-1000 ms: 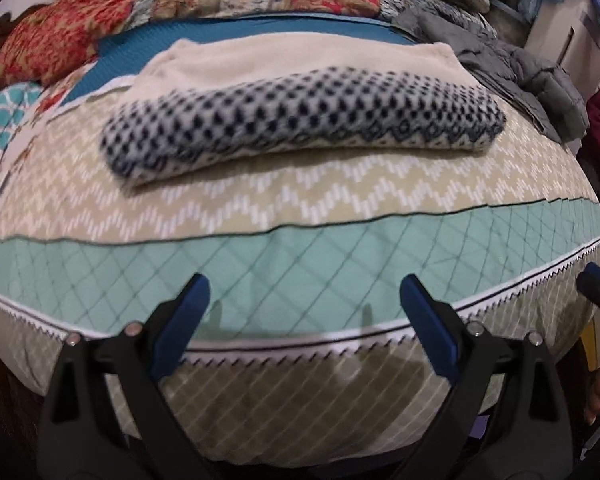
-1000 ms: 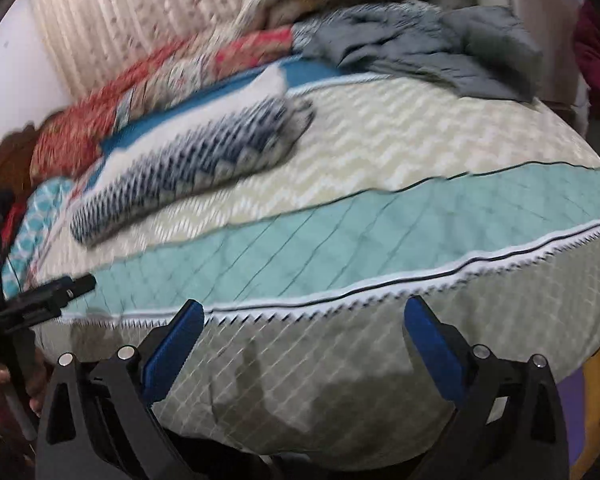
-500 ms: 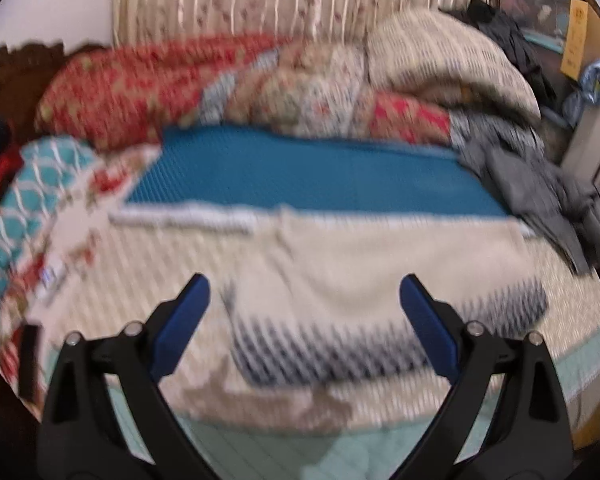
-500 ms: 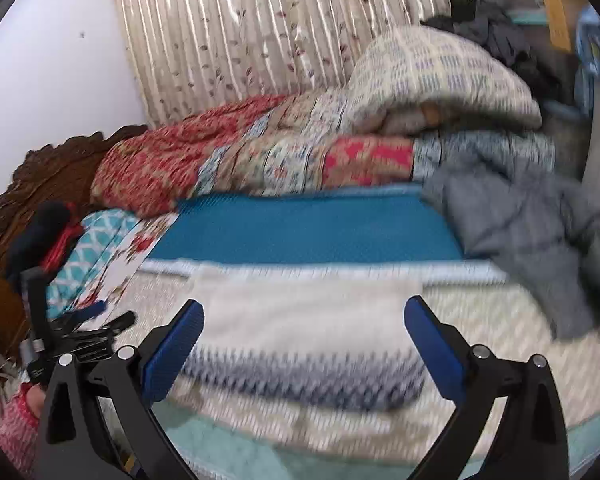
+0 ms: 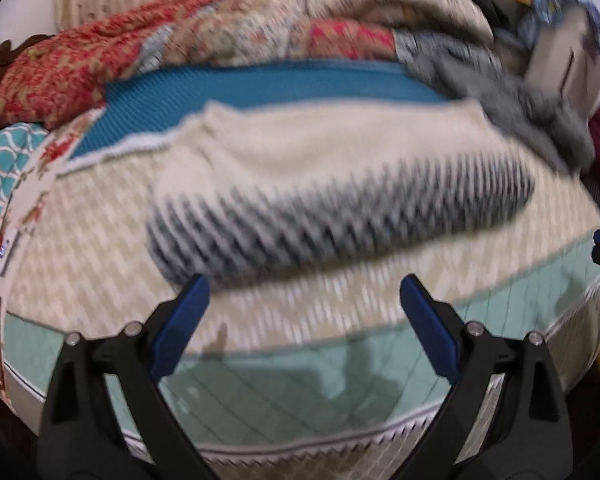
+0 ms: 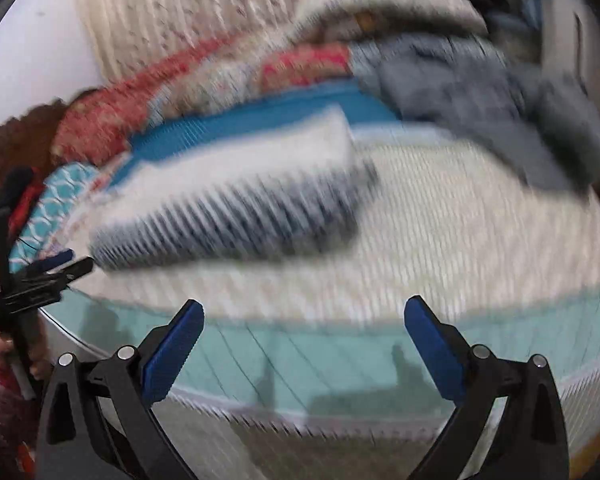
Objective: Fold large clothes
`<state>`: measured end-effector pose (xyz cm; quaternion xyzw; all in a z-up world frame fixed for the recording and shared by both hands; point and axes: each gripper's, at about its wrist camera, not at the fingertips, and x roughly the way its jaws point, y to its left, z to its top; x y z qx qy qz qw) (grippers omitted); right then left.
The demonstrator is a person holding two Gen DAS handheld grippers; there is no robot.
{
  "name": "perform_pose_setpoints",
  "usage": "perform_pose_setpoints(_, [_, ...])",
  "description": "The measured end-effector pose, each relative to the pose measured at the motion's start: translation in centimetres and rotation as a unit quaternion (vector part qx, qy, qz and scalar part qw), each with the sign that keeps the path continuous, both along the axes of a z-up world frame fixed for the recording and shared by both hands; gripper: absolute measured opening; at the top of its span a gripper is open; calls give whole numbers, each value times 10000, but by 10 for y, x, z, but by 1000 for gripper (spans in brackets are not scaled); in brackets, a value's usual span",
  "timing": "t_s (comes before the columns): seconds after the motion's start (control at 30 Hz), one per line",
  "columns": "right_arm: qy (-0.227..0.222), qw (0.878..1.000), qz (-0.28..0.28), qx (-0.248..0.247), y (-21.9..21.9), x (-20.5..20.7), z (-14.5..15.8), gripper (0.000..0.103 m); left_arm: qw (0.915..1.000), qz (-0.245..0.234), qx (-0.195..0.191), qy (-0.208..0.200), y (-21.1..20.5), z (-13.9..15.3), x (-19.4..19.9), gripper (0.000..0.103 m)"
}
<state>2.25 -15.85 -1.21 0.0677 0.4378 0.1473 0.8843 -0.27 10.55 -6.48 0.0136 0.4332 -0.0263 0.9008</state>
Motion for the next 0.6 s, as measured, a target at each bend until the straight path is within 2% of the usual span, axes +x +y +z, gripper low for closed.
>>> perform_pose_setpoints(0.07, [310,9994,-133,43,-4,-4,-24,92,9998,-43,86,186,-8,-19,-4,92])
perform_pose_setpoints(0.13, [550,9982,-228,2,-4,-3,-41,92,9994,-32,10,339,-11,-32,-6,92])
perform_pose_setpoints(0.2, [604,9978,-250,-92,-3,-2,-48,92,9989,2,-129,458,-12,-42,-7,92])
perform_pose_setpoints(0.4, [572,9979,-300,-105,-1,5,-45,93,9982,112,-298,507,-5,-50,-8,92])
perform_pose_setpoints(0.6, [507,9983,-295,-44,-3,8,-40,92,9984,148,-289,467,0,-43,-5,92])
